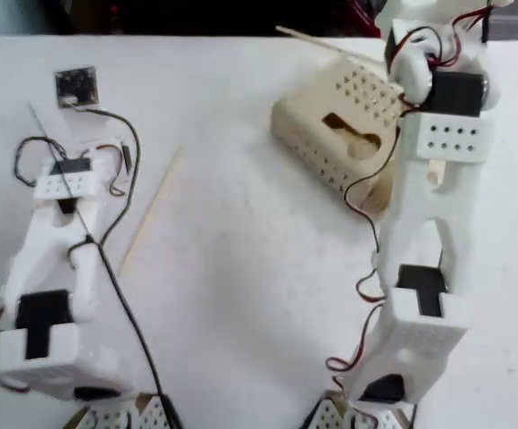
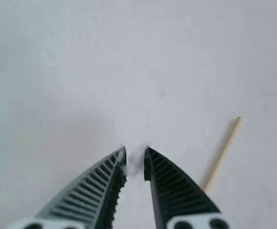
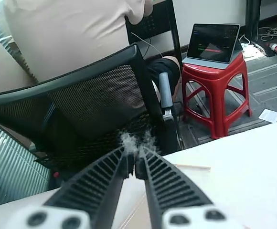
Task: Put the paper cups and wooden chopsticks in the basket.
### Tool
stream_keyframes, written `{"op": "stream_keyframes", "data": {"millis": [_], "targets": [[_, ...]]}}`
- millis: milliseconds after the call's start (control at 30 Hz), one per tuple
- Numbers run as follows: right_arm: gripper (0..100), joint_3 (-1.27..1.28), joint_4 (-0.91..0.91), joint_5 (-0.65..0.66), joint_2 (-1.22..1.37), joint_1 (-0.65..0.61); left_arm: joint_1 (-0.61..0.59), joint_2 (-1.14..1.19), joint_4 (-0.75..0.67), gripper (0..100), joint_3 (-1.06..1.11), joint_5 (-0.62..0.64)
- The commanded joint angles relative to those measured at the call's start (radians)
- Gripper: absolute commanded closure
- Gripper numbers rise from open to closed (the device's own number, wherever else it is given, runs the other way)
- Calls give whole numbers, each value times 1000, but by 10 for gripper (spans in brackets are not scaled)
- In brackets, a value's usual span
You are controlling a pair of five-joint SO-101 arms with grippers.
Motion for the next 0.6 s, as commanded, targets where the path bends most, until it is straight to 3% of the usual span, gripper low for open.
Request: {"op": "stream_keyframes", "data": {"millis": [0,133,267,333,467,567], "targets": [[981,-35,1,11,-22,8,4,-7,-20,914,-6,0],[981,-38,47,12,-31,18,4,-7,-20,914,-6,0],[981,-48,219,26,-35,65,4,-7,-20,914,-6,0],[977,-55,340,135,-45,99,5,-7,-20,914,-6,0],[934,-92,584,485,-116,170,39,-7,-17,914,-6,-17],[933,-91,722,535,-194,202,84,-7,-18,915,12,-123]]}}
